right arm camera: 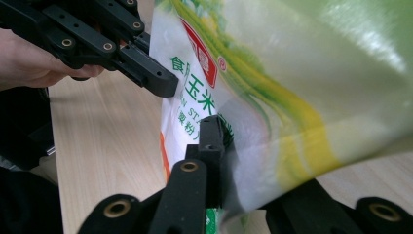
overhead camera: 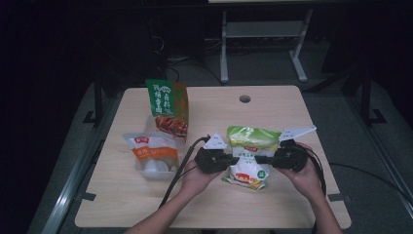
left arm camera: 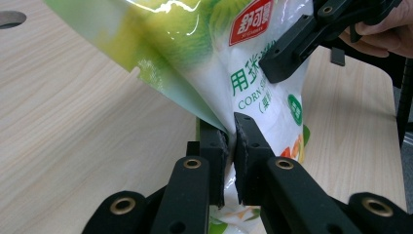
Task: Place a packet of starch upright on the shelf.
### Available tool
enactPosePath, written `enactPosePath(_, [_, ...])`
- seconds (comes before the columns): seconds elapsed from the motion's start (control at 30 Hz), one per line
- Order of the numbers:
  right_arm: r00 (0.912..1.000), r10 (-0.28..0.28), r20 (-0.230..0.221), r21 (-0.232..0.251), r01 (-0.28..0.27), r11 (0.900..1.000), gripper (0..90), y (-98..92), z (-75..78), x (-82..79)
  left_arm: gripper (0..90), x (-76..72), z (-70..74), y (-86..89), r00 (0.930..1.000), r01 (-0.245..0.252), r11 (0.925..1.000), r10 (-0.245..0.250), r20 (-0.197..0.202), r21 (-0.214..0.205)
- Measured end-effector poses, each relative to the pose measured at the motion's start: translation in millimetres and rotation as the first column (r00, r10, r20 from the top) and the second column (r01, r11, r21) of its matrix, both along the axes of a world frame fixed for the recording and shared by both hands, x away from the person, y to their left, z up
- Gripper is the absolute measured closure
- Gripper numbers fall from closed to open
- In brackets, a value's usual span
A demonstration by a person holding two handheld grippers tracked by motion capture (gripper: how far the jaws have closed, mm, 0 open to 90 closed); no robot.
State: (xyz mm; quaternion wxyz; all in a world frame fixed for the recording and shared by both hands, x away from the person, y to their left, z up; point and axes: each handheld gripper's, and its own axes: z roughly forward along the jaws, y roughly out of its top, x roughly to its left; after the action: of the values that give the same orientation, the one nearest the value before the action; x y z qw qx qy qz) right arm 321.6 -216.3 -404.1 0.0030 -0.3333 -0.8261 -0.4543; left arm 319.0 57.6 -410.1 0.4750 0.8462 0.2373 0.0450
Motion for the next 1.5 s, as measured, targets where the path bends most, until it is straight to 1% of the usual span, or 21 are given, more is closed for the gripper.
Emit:
enactPosePath(0.13, [1.0,0.0,-0.008,0.004,0.0,1.0,86.5,-0.9,1.9,-2.4,78.5,-2.3,1.4,2.9,0.9999,-0.013,0.9998,0.013,-0.003,-0.013])
enactPosePath(0.2, [1.0,-0.004,-0.004,0.009,0.004,0.9999,88.1,-1.6,2.7,-3.4,73.3,-4.4,2.5,5.1,0.9998,-0.017,0.9997,0.017,-0.006,-0.015])
enactPosePath(0.33, [0.9999,-0.013,0.003,0.009,0.013,0.9999,89.4,-1.8,6.0,-6.1,63.9,-10.0,3.2,8.2,0.9996,-0.029,0.9996,0.029,0.003,-0.003])
enactPosePath(0.4, [0.9998,-0.015,0.012,0.005,0.015,0.9999,89.6,-2.3,8.1,-7.1,57.3,-12.9,1.9,10.0,0.9996,-0.024,0.9996,0.024,-0.013,-0.014])
enactPosePath(0.43, [0.9997,-0.023,0.013,0.002,0.023,0.9997,89.6,-2.2,9.3,-7.9,55.0,-14.4,1.5,11.0,0.9997,-0.022,0.9997,0.022,-0.013,-0.011])
enactPosePath(0.57, [0.9991,-0.033,0.028,-0.005,0.033,0.9994,89.7,-2.0,15.8,-8.8,46.2,-22.4,2.0,15.1,0.9994,-0.034,0.9994,0.034,0.002,-0.004])
enactPosePath(0.6, [0.9988,-0.034,0.036,-0.007,0.035,0.9994,89.7,-1.9,16.7,-8.1,45.0,-24.6,2.4,16.7,0.9993,-0.036,0.9994,0.036,0.01,0.004])
enactPosePath(0.67, [0.9986,-0.04,0.034,-0.007,0.04,0.9992,89.7,-1.1,18.6,-6.6,41.5,-29.1,2.6,19.7,0.9991,-0.035,0.9992,0.035,0.022,0.017])
enactPosePath(0.7, [0.9985,-0.042,0.036,-0.01,0.042,0.9991,89.8,-0.7,19.2,-5.5,40.2,-31.2,2.8,22.0,0.9991,-0.029,0.9991,0.027,0.034,0.031])
enactPosePath(0.77, [0.9982,-0.046,0.039,-0.011,0.047,0.9989,89.8,0.8,20.6,-3.8,38.1,-36.3,2.3,25.7,0.9989,-0.026,0.999,0.025,0.039,0.036])
enactPosePath(0.8, [0.9981,-0.05,0.036,-0.012,0.05,0.9987,89.8,1.9,21.7,-3.3,36.7,-38.8,2.2,27.7,0.9986,-0.019,0.9988,0.016,0.05,0.044])
enactPosePath(0.83, [0.9979,-0.049,0.043,-0.012,0.049,0.9987,89.8,2.7,22.4,-2.3,36.0,-42.4,2.1,29.2,0.9986,-0.018,0.9987,0.016,0.051,0.048])
enactPosePath(0.9, [0.9979,-0.051,0.04,-0.011,0.051,0.9986,89.8,4.8,24.6,-1.0,34.6,-48.0,1.8,33.3,0.998,-0.007,0.9985,0.003,0.064,0.055])
enactPosePath(1.03, [0.9975,-0.057,0.042,-0.021,0.058,0.9981,89.8,9.9,29.3,2.6,31.9,-55.8,0.2,41.6,0.998,-0.001,0.9984,-0.002,0.062,0.057])
enactPosePath(1.1, [0.9975,-0.062,0.035,-0.029,0.063,0.9976,89.8,13.3,33.0,3.9,31.0,-58.4,-0.2,45.3,0.9983,-0.006,0.999,0.004,0.057,0.044])
enactPosePath(1.13, [0.9974,-0.06,0.04,-0.033,0.062,0.9976,89.8,14.6,34.6,5.0,30.3,-59.7,-0.5,47.2,0.9983,-0.007,0.9991,0.005,0.059,0.041])
enactPosePath(1.2, [0.9976,-0.06,0.036,-0.033,0.061,0.9976,89.8,16.7,37.9,6.7,30.0,-62.3,-1.1,50.4,0.9981,-0.002,0.9992,0.0,0.061,0.039])
enactPosePath(1.3, [0.9971,-0.065,0.038,-0.042,0.067,0.9969,89.8,20.5,42.4,10.9,29.2,-66.1,-2.3,54.8,0.9976,0.004,0.9988,-0.008,0.069,0.05])
enactPosePath(1.4, [0.9969,-0.069,0.039,-0.039,0.07,0.9968,89.9,25.4,45.8,14.2,29.1,-69.5,-4.4,60.3,0.9979,0.004,0.9985,-0.008,0.064,0.054])
enactPosePath(1.47, [0.9973,-0.068,0.028,-0.033,0.069,0.9971,89.9,30.3,48.2,16.7,28.8,-71.6,-6.4,64.1,0.9982,0.009,0.9982,-0.012,0.059,0.06])
enactPosePath(1.5, [0.9976,-0.061,0.034,-0.035,0.062,0.9975,89.9,33.7,49.8,18.4,28.8,-72.4,-7.1,65.4,0.9979,0.009,0.9979,-0.013,0.063,0.064])
